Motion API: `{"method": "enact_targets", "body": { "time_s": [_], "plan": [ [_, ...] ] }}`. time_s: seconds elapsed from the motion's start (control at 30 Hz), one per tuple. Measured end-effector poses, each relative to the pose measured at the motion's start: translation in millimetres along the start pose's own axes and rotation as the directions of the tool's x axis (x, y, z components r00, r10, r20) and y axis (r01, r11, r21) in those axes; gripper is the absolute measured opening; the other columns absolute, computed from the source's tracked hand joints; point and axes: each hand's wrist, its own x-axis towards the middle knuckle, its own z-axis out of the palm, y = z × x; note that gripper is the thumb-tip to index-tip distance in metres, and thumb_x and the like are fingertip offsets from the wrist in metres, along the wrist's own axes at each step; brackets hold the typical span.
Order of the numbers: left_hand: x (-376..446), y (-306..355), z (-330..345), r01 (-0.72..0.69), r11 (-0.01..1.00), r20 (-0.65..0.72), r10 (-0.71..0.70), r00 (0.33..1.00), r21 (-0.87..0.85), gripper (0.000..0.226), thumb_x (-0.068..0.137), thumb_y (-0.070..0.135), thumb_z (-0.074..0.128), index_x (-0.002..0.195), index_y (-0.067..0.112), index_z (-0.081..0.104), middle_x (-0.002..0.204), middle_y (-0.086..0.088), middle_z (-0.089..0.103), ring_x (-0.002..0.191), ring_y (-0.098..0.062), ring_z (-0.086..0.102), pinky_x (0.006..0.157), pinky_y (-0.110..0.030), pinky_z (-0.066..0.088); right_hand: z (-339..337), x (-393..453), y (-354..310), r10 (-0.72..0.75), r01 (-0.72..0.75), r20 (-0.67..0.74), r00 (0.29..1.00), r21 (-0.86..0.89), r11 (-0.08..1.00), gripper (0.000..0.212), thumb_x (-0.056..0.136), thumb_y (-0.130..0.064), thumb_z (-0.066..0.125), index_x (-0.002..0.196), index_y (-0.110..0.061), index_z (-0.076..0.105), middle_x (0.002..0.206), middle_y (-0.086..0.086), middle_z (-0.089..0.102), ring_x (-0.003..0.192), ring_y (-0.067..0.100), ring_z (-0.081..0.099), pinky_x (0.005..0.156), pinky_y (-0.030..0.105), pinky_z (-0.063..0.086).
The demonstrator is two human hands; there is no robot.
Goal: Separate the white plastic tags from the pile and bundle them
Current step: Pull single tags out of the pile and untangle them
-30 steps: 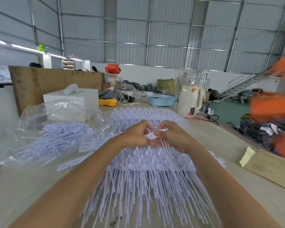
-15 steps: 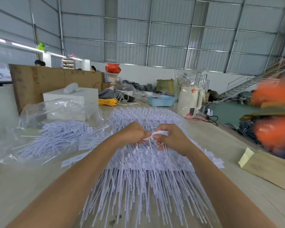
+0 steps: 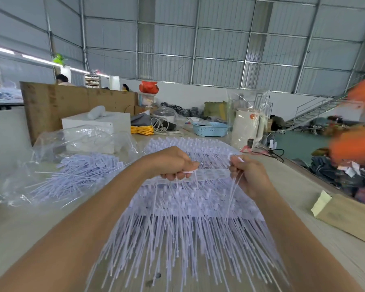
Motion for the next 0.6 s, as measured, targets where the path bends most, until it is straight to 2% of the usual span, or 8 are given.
{"method": "enact_targets", "body": {
  "time_s": [0.13,0.2,0.3,0.37,0.43,0.5,0.57,0.6],
  "plan": [
    [-5,17,-5,-0.069,0.993,-0.107,0.079,0.991,0.100,0.040,0.092,0.043,0.056,0.063,0.016,0.062,0.050,0.006,0.054,0.040,-0.009,0.041,0.043,-0.016,0.033,-5,-1,-5,-0.024,0.024,-0.003,1.000,-0.013,1.000,0.013,0.092,0.001,0.053,0.079,-0.002,0.055,0.063,0.004,0.046,0.045,0.007,0.043,0.039,0.016,0.037],
    [-5,24,-7,-0.083,0.982,-0.175,0.113,0.978,0.169,0.039,0.092,0.044,0.056,0.065,0.017,0.065,0.054,0.005,0.058,0.044,-0.008,0.048,0.042,-0.014,0.036,-6,-4,-9,-0.073,0.077,0.030,0.997,-0.157,0.985,0.014,0.091,-0.001,0.055,0.077,-0.004,0.056,0.062,0.004,0.047,0.049,0.010,0.044,0.040,0.018,0.039],
    [-1,27,-6,-0.088,0.954,-0.219,0.154,0.964,0.288,0.038,0.092,0.045,0.054,0.069,0.017,0.066,0.063,0.002,0.062,0.056,-0.012,0.057,0.052,-0.019,0.042,-3,-15,-22,-0.159,0.251,0.226,0.961,-0.477,0.842,0.013,0.088,-0.009,0.062,0.076,-0.005,0.059,0.061,0.009,0.049,0.050,0.015,0.048,0.047,0.023,0.045],
    [4,22,1,-0.072,0.953,-0.177,0.128,0.976,0.293,0.038,0.094,0.044,0.052,0.067,0.019,0.062,0.063,0.002,0.061,0.056,-0.012,0.056,0.053,-0.021,0.042,3,-26,-36,-0.144,0.355,0.391,0.909,-0.545,0.760,0.013,0.082,-0.016,0.066,0.076,-0.006,0.061,0.060,0.008,0.054,0.050,0.016,0.054,0.052,0.025,0.051],
    [13,9,13,-0.020,0.952,-0.129,0.062,0.990,0.306,0.038,0.095,0.043,0.050,0.071,0.016,0.061,0.066,0.002,0.060,0.057,-0.011,0.055,0.053,-0.022,0.042,11,-36,-51,-0.139,0.388,0.499,0.855,-0.439,0.810,0.012,0.075,-0.018,0.066,0.076,-0.006,0.062,0.061,0.005,0.058,0.052,0.014,0.057,0.053,0.023,0.052],
    [21,-12,26,0.035,0.950,-0.057,-0.019,0.998,0.311,0.036,0.096,0.041,0.050,0.081,0.011,0.064,0.071,-0.002,0.060,0.057,-0.012,0.053,0.054,-0.021,0.044,15,-41,-68,-0.211,0.356,0.558,0.803,-0.165,0.920,0.010,0.072,-0.016,0.070,0.074,-0.009,0.065,0.061,0.001,0.057,0.051,0.010,0.053,0.049,0.021,0.048],
    [24,-28,34,0.076,0.949,0.009,-0.082,0.997,0.306,0.036,0.096,0.039,0.050,0.085,0.008,0.065,0.069,-0.003,0.057,0.053,-0.012,0.050,0.048,-0.018,0.044,13,-44,-92,-0.317,0.302,0.583,0.748,0.127,0.945,0.016,0.067,-0.020,0.079,0.075,-0.012,0.068,0.066,-0.002,0.056,0.050,0.005,0.048,0.046,0.017,0.045],
    [24,-32,32,0.083,0.953,0.029,-0.095,0.995,0.292,0.034,0.096,0.037,0.051,0.083,0.008,0.063,0.067,-0.002,0.056,0.051,-0.011,0.050,0.044,-0.017,0.044,9,-44,-103,-0.345,0.194,0.625,0.701,0.298,0.935,0.017,0.069,-0.017,0.080,0.079,-0.009,0.068,0.070,0.000,0.056,0.051,0.006,0.049,0.046,0.016,0.046]
  ]
}}
